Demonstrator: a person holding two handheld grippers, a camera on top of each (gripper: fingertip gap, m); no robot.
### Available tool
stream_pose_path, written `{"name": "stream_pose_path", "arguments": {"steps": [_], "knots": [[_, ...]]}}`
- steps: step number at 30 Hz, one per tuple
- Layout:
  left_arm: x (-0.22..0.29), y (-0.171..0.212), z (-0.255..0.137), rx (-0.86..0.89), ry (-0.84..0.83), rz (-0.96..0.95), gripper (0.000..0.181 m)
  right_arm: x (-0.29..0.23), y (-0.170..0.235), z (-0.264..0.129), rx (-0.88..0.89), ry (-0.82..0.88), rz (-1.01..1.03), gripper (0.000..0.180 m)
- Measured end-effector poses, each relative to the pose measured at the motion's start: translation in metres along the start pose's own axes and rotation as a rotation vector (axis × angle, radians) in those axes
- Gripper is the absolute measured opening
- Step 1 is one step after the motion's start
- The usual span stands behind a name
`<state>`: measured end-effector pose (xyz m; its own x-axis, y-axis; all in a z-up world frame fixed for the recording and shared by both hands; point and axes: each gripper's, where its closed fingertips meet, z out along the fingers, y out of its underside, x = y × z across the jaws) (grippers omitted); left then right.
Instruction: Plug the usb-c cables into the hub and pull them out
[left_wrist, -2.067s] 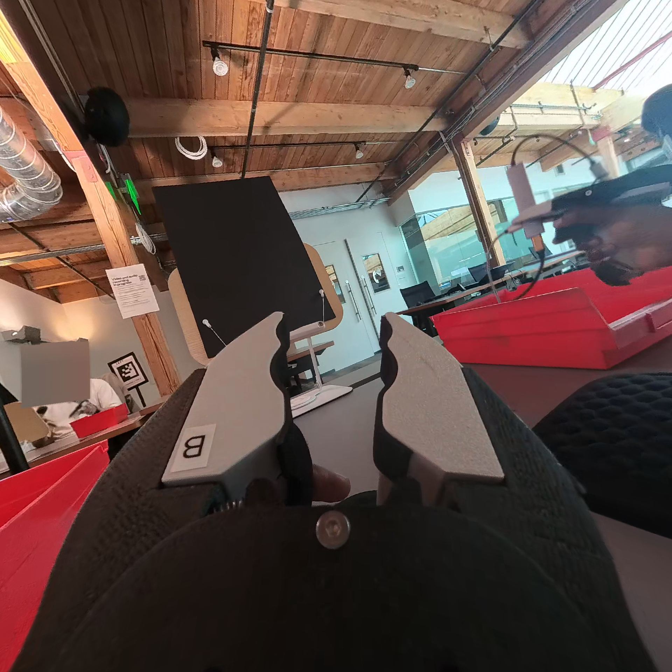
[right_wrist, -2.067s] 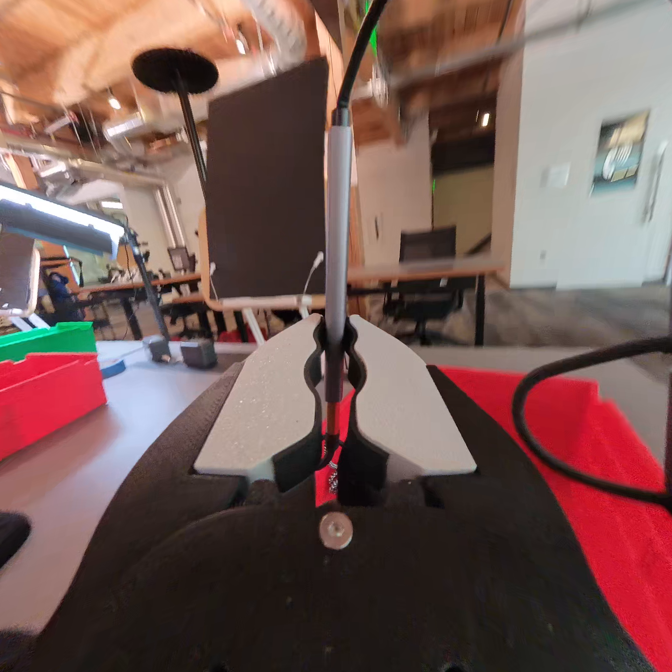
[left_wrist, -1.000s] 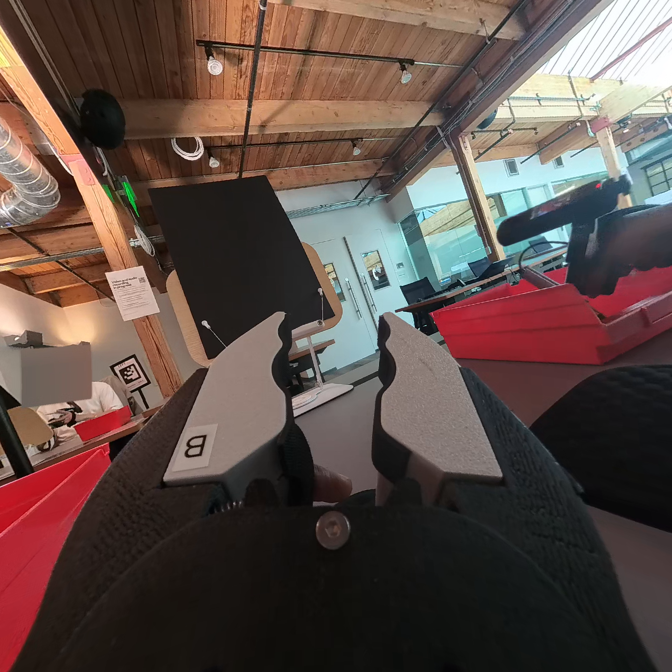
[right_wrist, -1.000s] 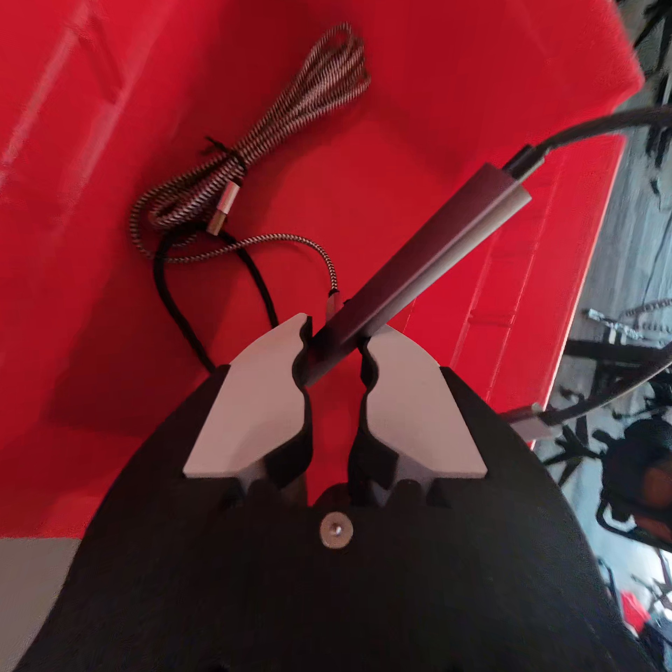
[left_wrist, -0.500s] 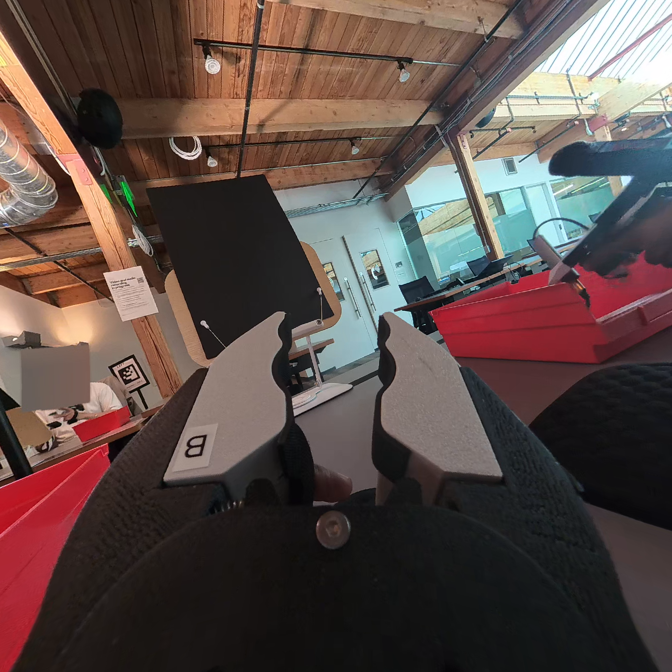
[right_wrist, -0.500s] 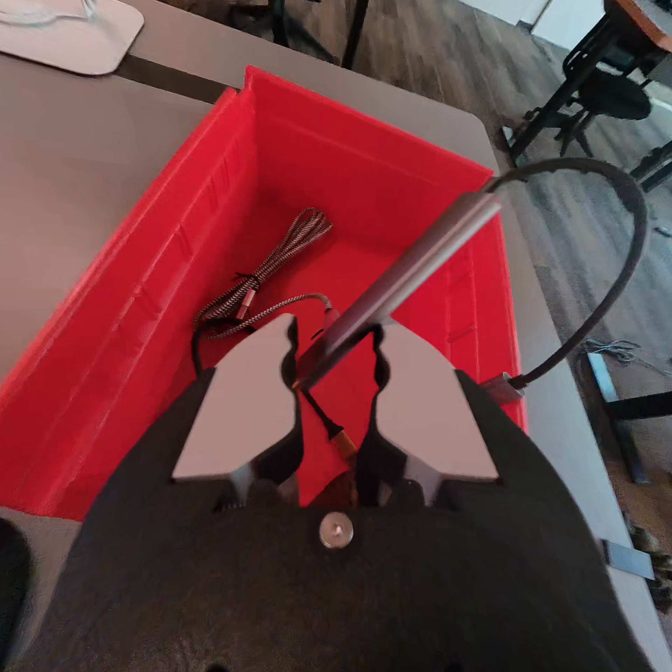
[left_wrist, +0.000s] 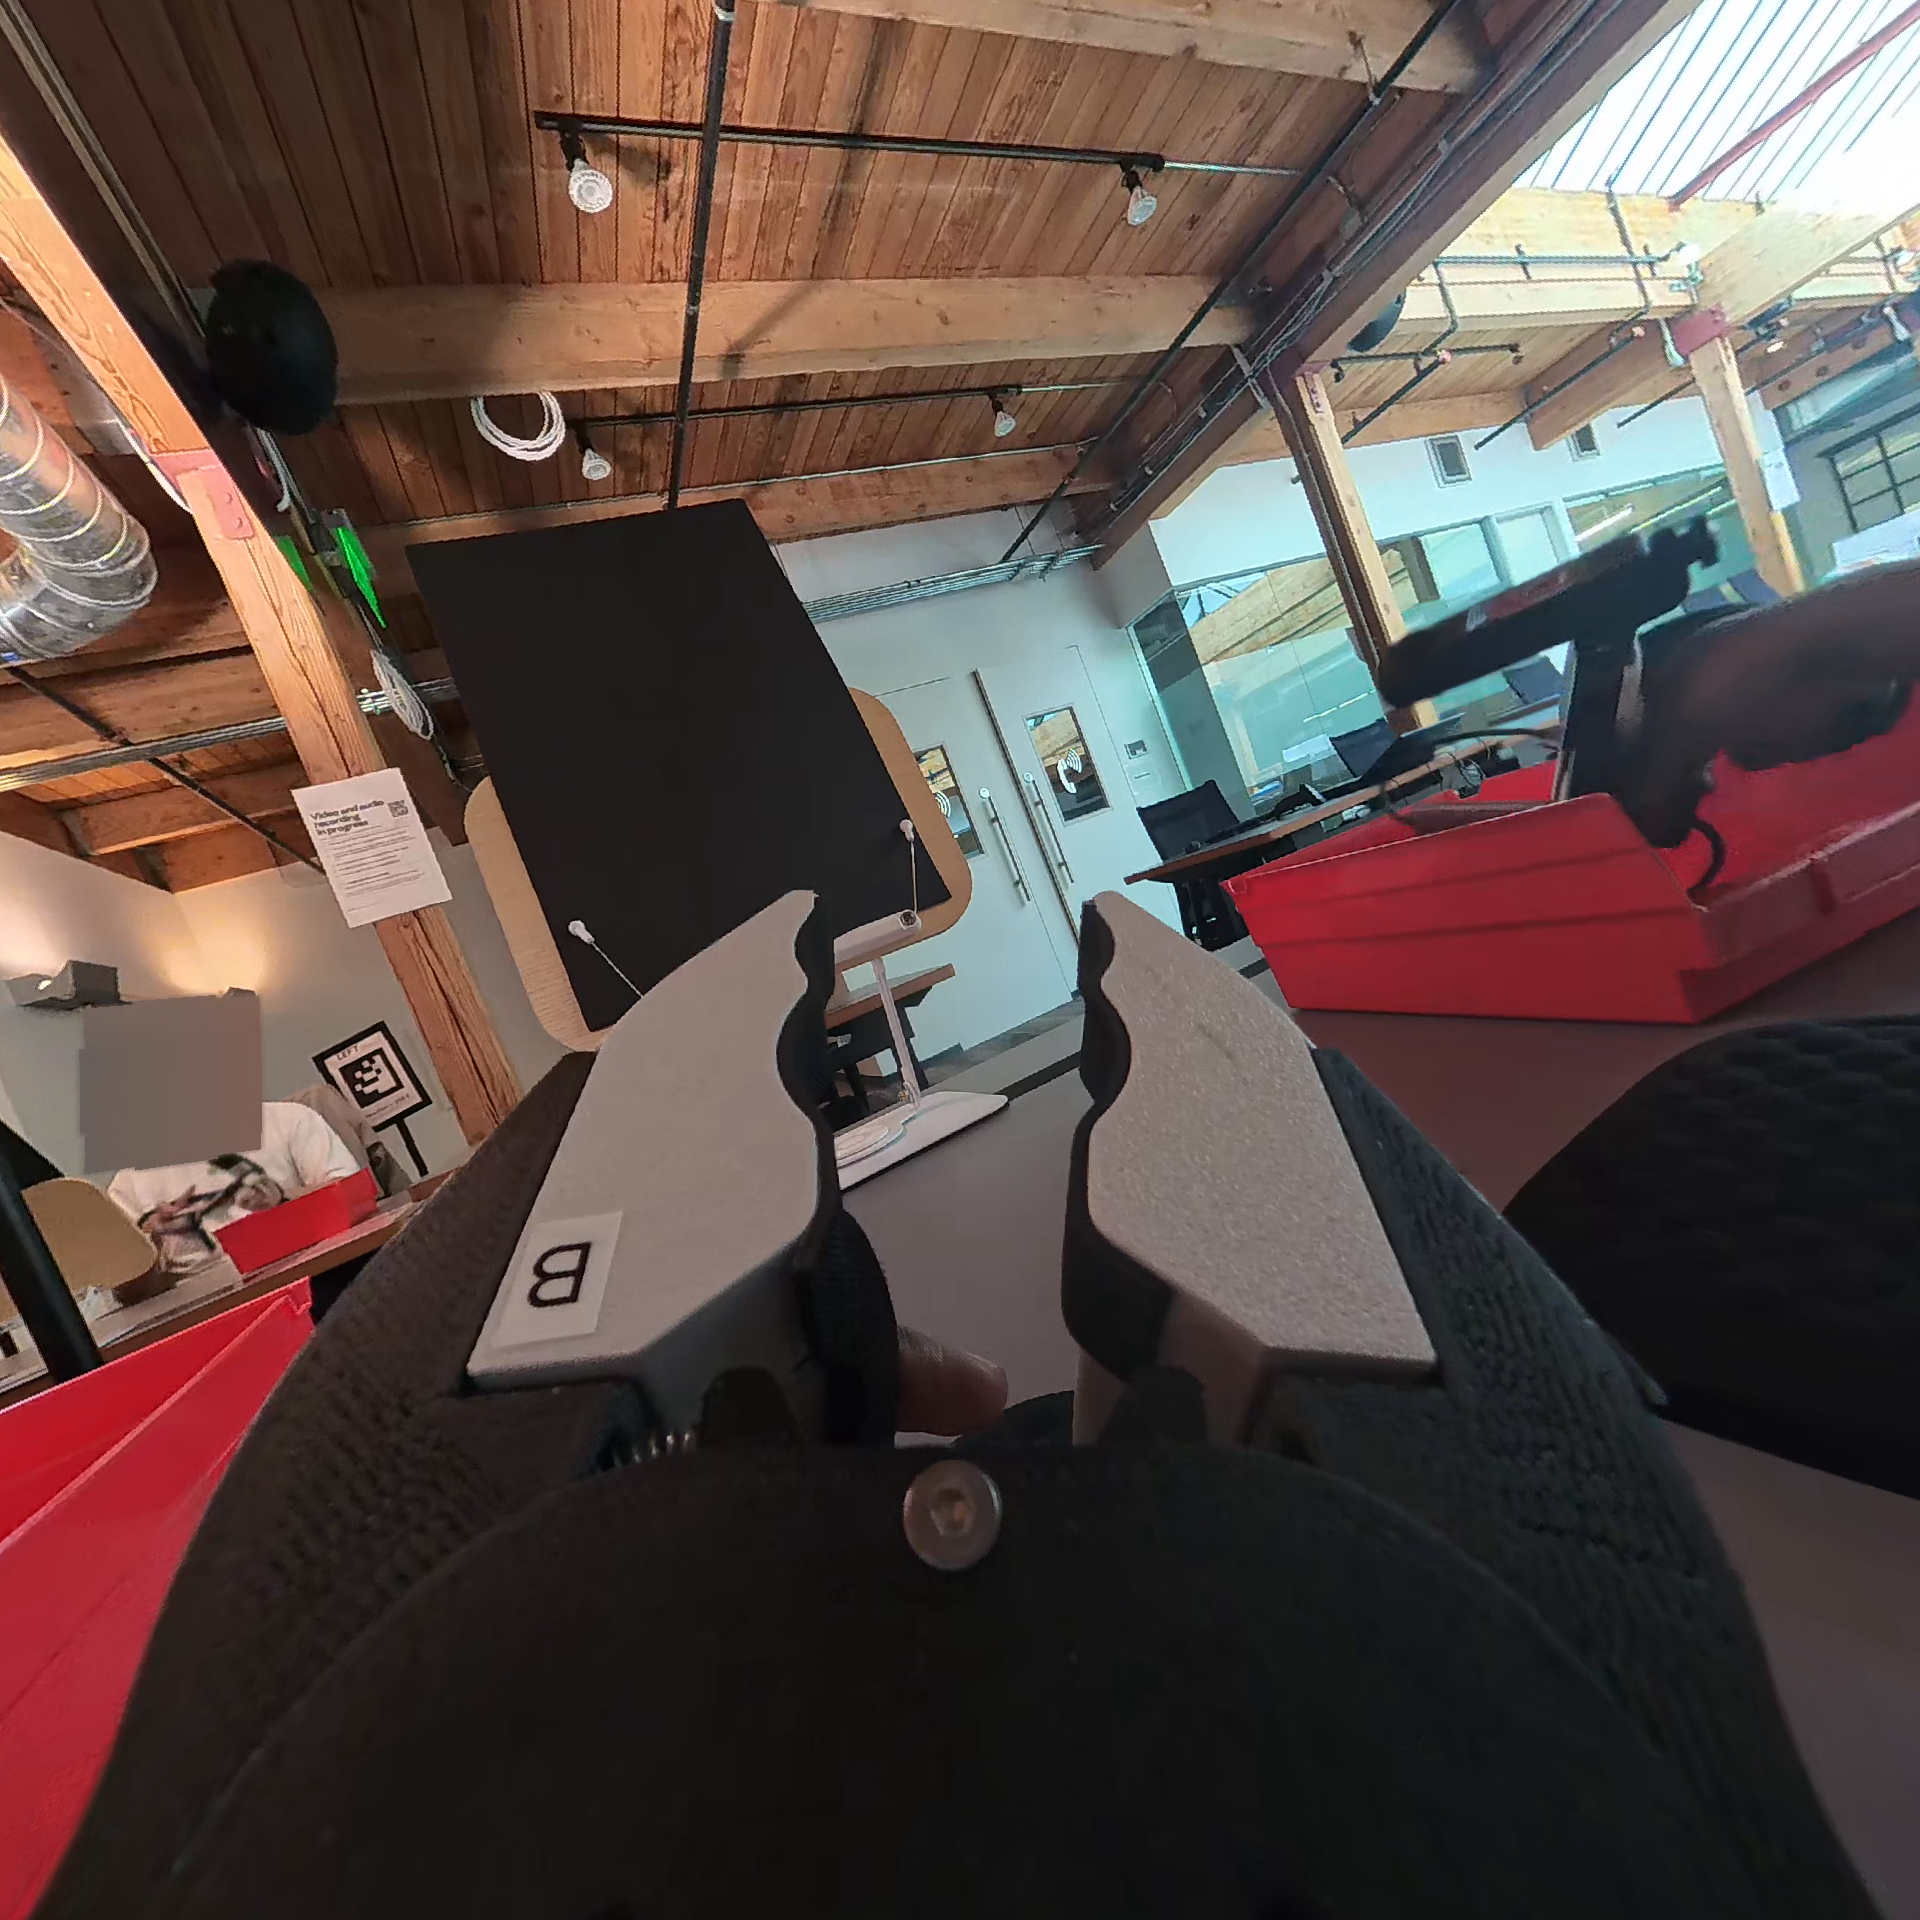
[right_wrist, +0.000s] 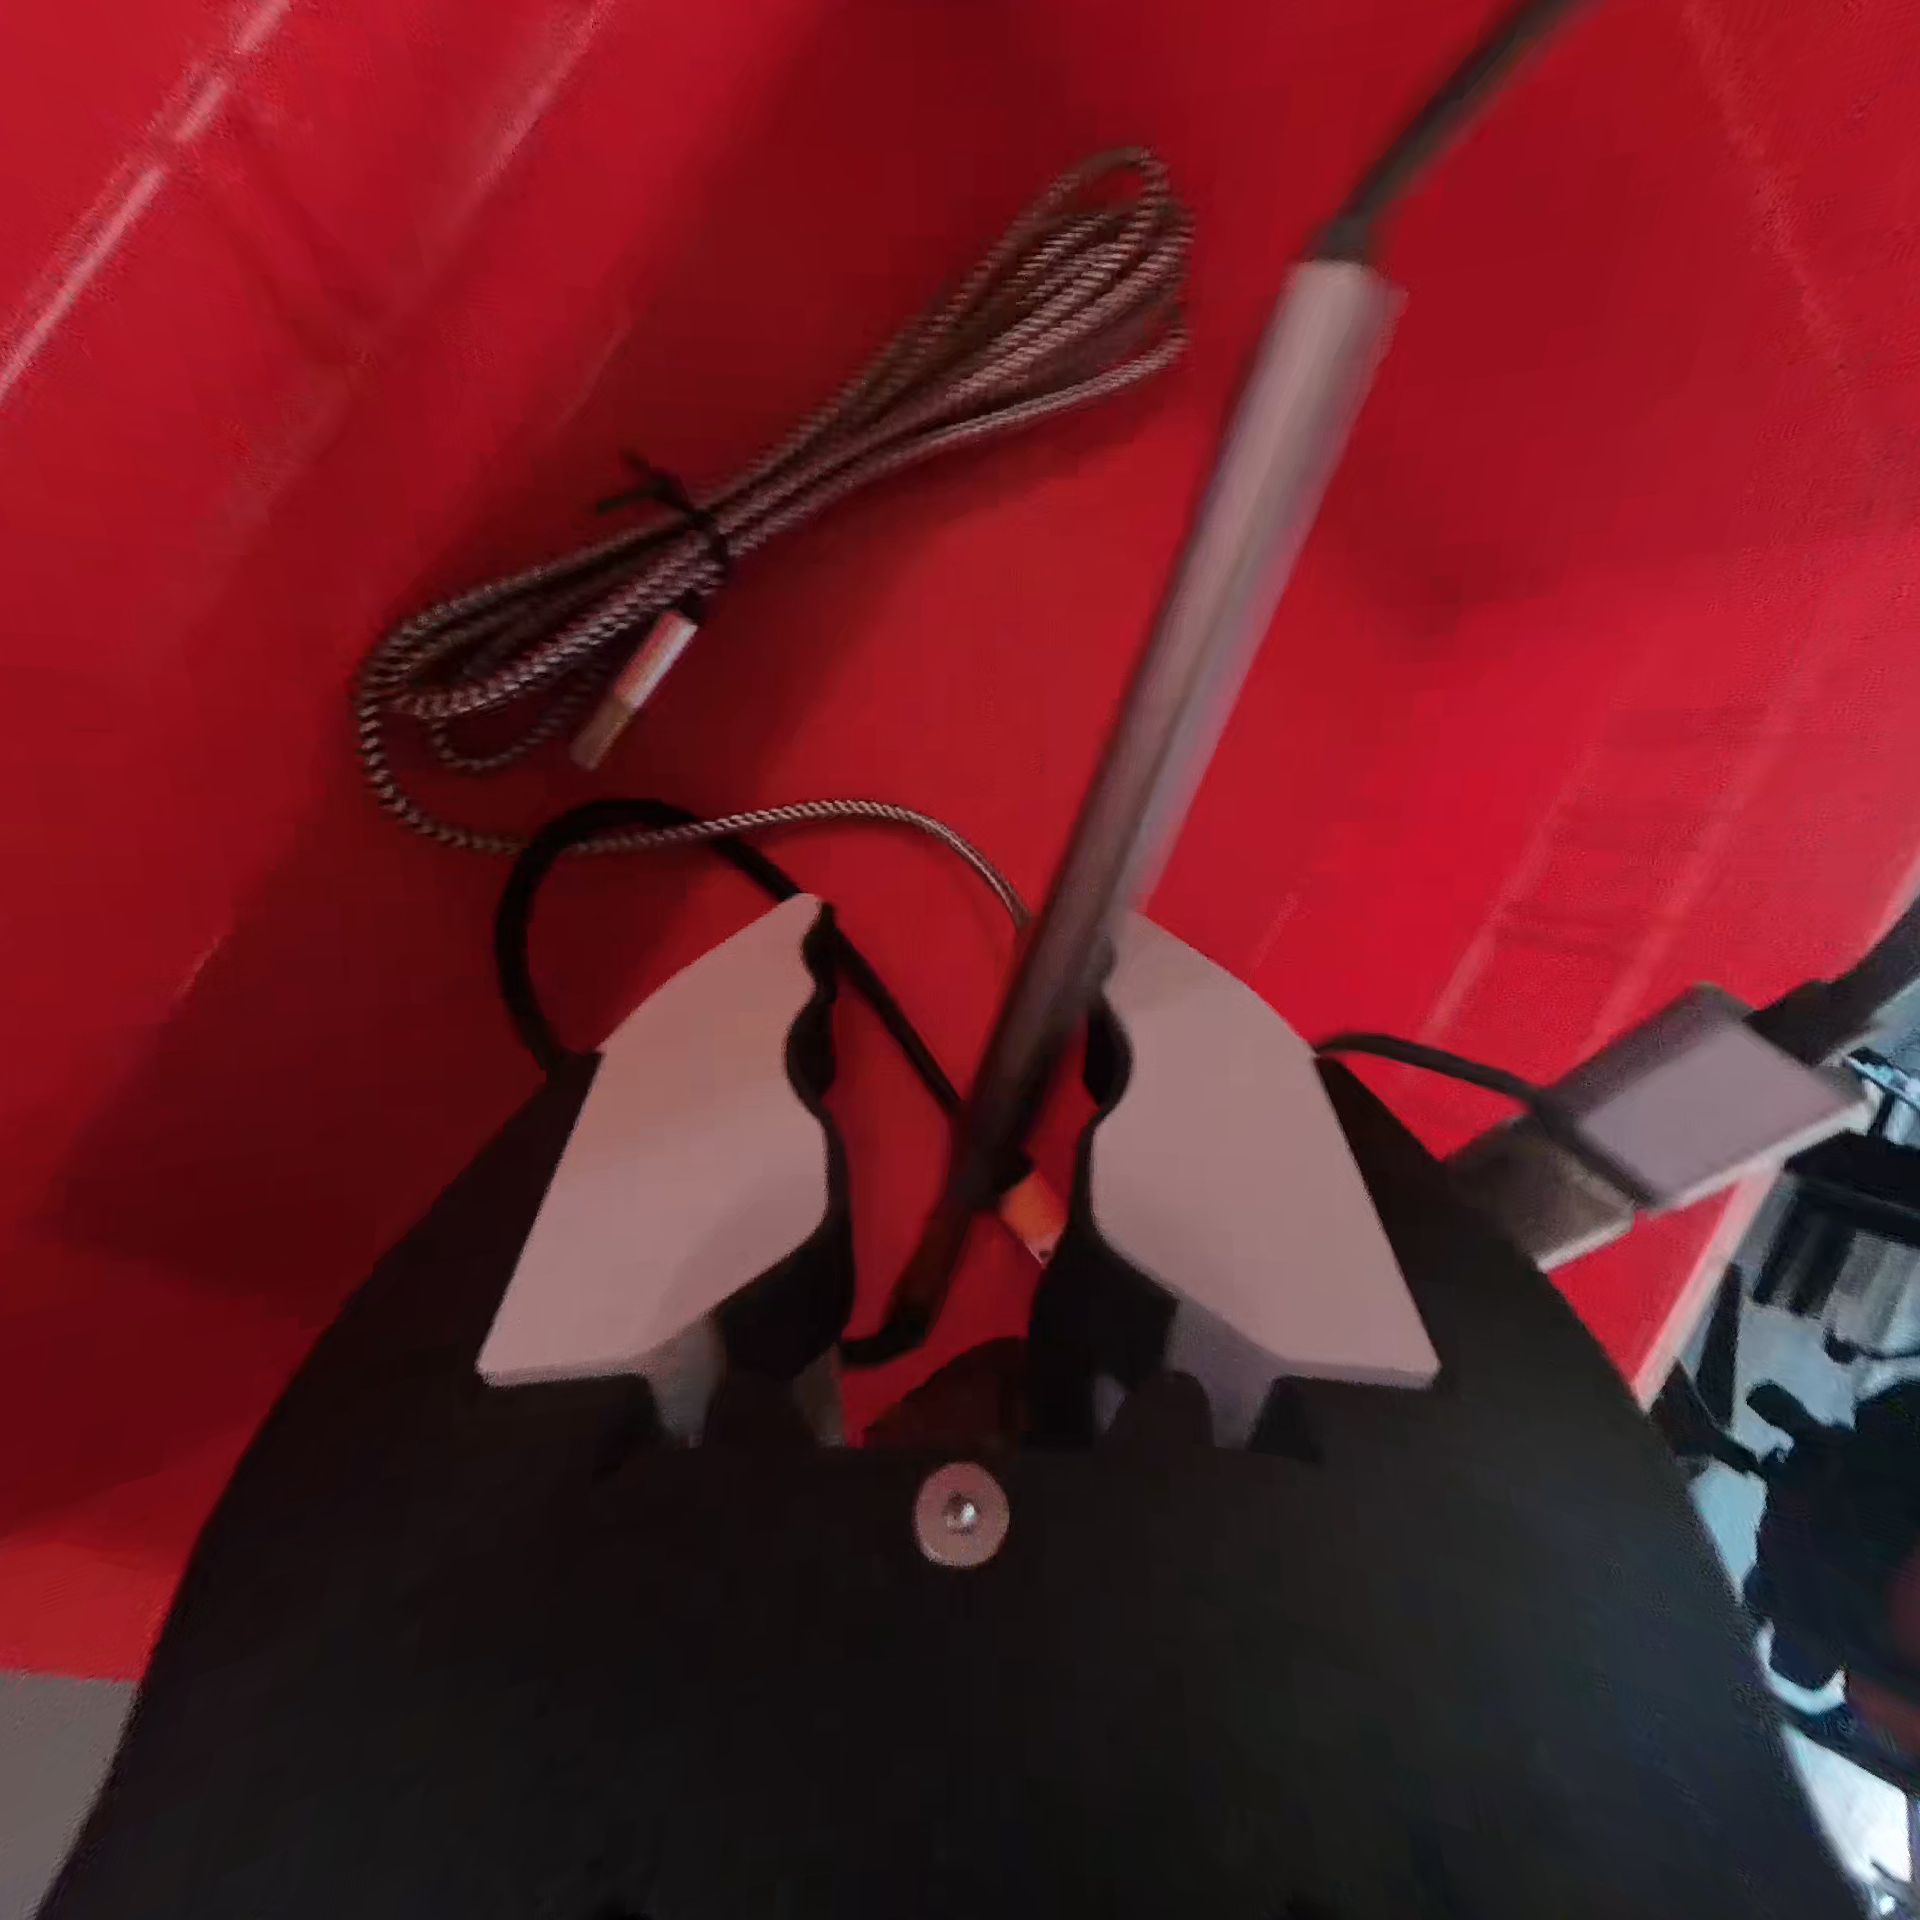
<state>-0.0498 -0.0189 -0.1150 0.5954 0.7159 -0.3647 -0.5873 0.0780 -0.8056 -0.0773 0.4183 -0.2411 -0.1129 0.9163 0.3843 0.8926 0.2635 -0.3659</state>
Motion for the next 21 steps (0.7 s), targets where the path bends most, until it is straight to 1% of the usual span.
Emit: {"name": "stream_pose_path", "arguments": {"steps": [1, 3, 5, 6, 7, 8, 9, 10, 11, 13, 14, 16, 17, 18, 19, 21], "knots": [[-0.001, 0.000, 0.000, 0.003, -0.004, -0.001, 0.045, 0.007, -0.006, -0.010, 0.054, 0.050, 0.012, 0.058], [-0.001, 0.001, 0.000, -0.003, -0.007, -0.005, 0.045, 0.015, -0.028, -0.041, 0.254, 0.110, 0.065, 0.055], [0.000, 0.002, 0.001, -0.011, -0.001, -0.002, 0.045, 0.016, -0.045, -0.067, 0.437, 0.080, 0.135, 0.055], [0.001, 0.002, 0.001, -0.012, 0.003, 0.003, 0.045, 0.015, -0.048, -0.074, 0.482, 0.047, 0.166, 0.056], [0.002, 0.002, 0.001, -0.011, 0.006, 0.009, 0.045, 0.012, -0.048, -0.074, 0.483, -0.003, 0.178, 0.057], [0.002, 0.002, 0.001, -0.011, 0.008, 0.014, 0.045, 0.009, -0.044, -0.069, 0.445, -0.044, 0.165, 0.059], [0.003, 0.002, 0.001, -0.011, 0.009, 0.017, 0.045, 0.011, -0.038, -0.065, 0.400, -0.037, 0.149, 0.062], [0.002, 0.002, 0.001, -0.010, 0.008, 0.018, 0.045, 0.014, -0.035, -0.065, 0.386, -0.005, 0.138, 0.061], [0.002, 0.002, 0.001, -0.008, 0.005, 0.017, 0.045, 0.014, -0.036, -0.070, 0.409, 0.003, 0.138, 0.060], [0.001, 0.002, 0.001, -0.008, 0.000, 0.011, 0.045, -0.005, -0.049, -0.087, 0.525, -0.099, 0.165, 0.053], [0.001, 0.002, 0.001, -0.009, 0.001, 0.010, 0.045, -0.022, -0.056, -0.098, 0.592, -0.191, 0.186, 0.051], [0.002, 0.002, 0.001, -0.010, 0.004, 0.014, 0.045, -0.058, -0.066, -0.121, 0.683, -0.384, 0.229, 0.054], [0.002, 0.003, 0.002, -0.011, 0.006, 0.019, 0.045, -0.073, -0.065, -0.127, 0.687, -0.442, 0.245, 0.058], [0.003, 0.003, 0.002, -0.013, 0.008, 0.023, 0.045, -0.086, -0.062, -0.126, 0.654, -0.457, 0.247, 0.064], [0.004, 0.003, 0.002, -0.015, 0.011, 0.027, 0.045, -0.096, -0.054, -0.118, 0.592, -0.421, 0.242, 0.067], [0.004, 0.004, 0.002, -0.017, 0.014, 0.031, 0.045, -0.109, -0.036, -0.095, 0.449, -0.292, 0.204, 0.067]]}}
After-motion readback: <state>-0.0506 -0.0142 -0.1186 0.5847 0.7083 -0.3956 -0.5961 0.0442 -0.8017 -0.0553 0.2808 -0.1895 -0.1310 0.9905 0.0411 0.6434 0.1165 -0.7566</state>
